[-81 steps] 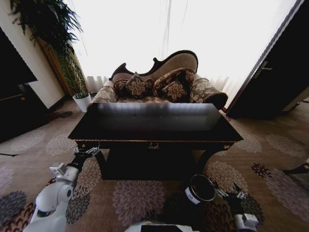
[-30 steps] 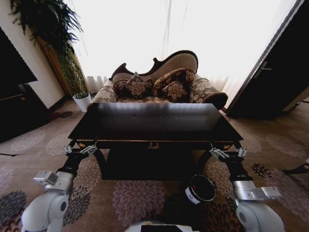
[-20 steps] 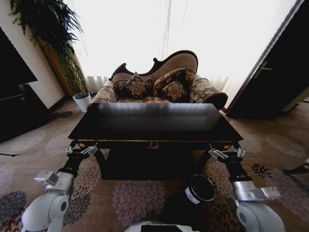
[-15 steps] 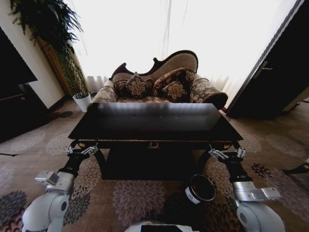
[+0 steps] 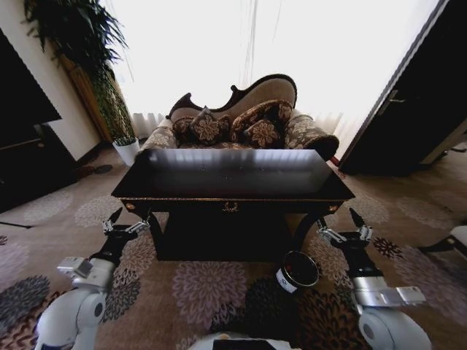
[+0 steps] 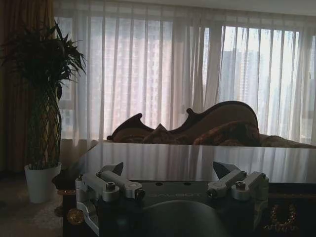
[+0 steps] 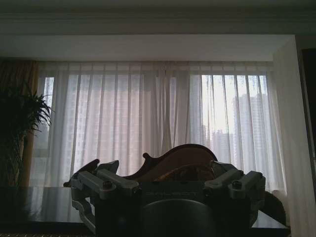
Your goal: Move to the front of the table and place the trash on the table into the trash bin.
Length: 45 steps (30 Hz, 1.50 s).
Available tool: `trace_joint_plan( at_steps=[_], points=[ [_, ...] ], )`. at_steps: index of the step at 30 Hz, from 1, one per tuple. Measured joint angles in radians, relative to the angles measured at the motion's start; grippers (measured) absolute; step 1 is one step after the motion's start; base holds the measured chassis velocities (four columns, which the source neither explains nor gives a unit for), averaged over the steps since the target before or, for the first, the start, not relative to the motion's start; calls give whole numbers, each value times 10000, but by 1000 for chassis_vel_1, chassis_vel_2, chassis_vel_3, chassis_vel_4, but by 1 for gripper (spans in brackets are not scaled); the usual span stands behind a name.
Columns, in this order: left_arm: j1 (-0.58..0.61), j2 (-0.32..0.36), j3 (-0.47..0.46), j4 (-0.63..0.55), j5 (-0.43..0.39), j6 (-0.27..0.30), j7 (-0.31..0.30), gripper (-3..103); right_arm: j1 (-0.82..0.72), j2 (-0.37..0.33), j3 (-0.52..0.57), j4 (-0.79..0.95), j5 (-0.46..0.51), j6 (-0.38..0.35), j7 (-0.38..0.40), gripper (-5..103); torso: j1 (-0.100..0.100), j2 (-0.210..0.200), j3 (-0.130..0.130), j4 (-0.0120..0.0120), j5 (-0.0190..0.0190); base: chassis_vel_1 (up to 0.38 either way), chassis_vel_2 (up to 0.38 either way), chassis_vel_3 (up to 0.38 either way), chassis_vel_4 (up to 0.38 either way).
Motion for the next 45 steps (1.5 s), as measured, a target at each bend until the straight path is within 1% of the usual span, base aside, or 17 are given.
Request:
trace_joint_plan(
  at_steps=[2,4,7,8,12,23,26,27,28,29,30,31,36,39,42,45],
  points=[
    [-21,21,29,26,4,0,0,100,-4,25,5,-4,-1,0,0,100,0,0,0,1,5,329,-309,-326,317],
    [-33,43,55,51,6,0,-2,100,-13,56,10,-4,-3,0,0,100,1,0,0,-1,-3,326,-352,-335,338],
    [-35,58,72,70,10,0,-2,100,-21,83,11,-7,-5,0,-2,100,-6,2,-3,-1,3,327,-362,-343,340],
    [-38,72,79,77,12,-1,-2,100,-22,101,12,-7,-10,0,-10,100,-9,7,-5,2,3,383,-379,-338,329],
    [-56,92,113,105,17,0,-3,100,-34,148,9,-7,-36,0,-22,100,-1,1,1,0,-1,388,-387,-388,378],
    [-62,93,263,98,80,-8,-4,100,-146,351,3,38,-195,38,-53,100,3,0,1,0,4,344,-345,-340,349],
    [-52,97,274,90,86,-12,-6,100,-172,395,-1,42,-220,99,-121,100,2,0,1,2,-4,365,-365,-350,362],
    [-49,109,279,81,86,-15,-6,100,-184,413,-2,42,-221,147,-151,100,0,1,-1,-2,-3,395,-347,-373,357],
    [-46,116,283,75,86,-17,-3,100,-199,432,-7,41,-224,166,-167,100,-3,0,-2,-5,10,395,-347,-359,357],
    [-46,116,283,75,86,-17,-3,100,-199,432,-7,41,-224,166,-167,100,-3,0,-2,-5,10,395,-347,-359,357],
    [-40,130,282,74,86,-19,-6,100,-211,456,-11,42,-228,179,-177,100,-8,3,-3,4,6,357,-347,-268,307],
    [-38,136,282,74,86,-19,-6,100,-213,461,-11,42,-229,184,-177,100,-9,4,-4,6,-1,357,-249,-268,307],
    [-38,169,294,61,77,-28,-6,100,-275,536,-4,105,-244,199,-181,100,-10,7,-5,-2,3,140,-137,-165,123],
    [-39,170,307,41,70,-35,-6,100,-313,571,18,142,-267,215,-182,100,2,-1,1,0,-1,0,0,0,0],
    [-39,170,308,33,65,-43,-6,100,-334,594,24,143,-292,230,-183,100,15,-7,6,3,3,-25,41,35,-24],
    [-29,172,309,17,48,-54,-6,100,-363,643,26,141,-354,275,-187,100,18,-8,6,1,1,-47,42,47,-49]
  ],
)
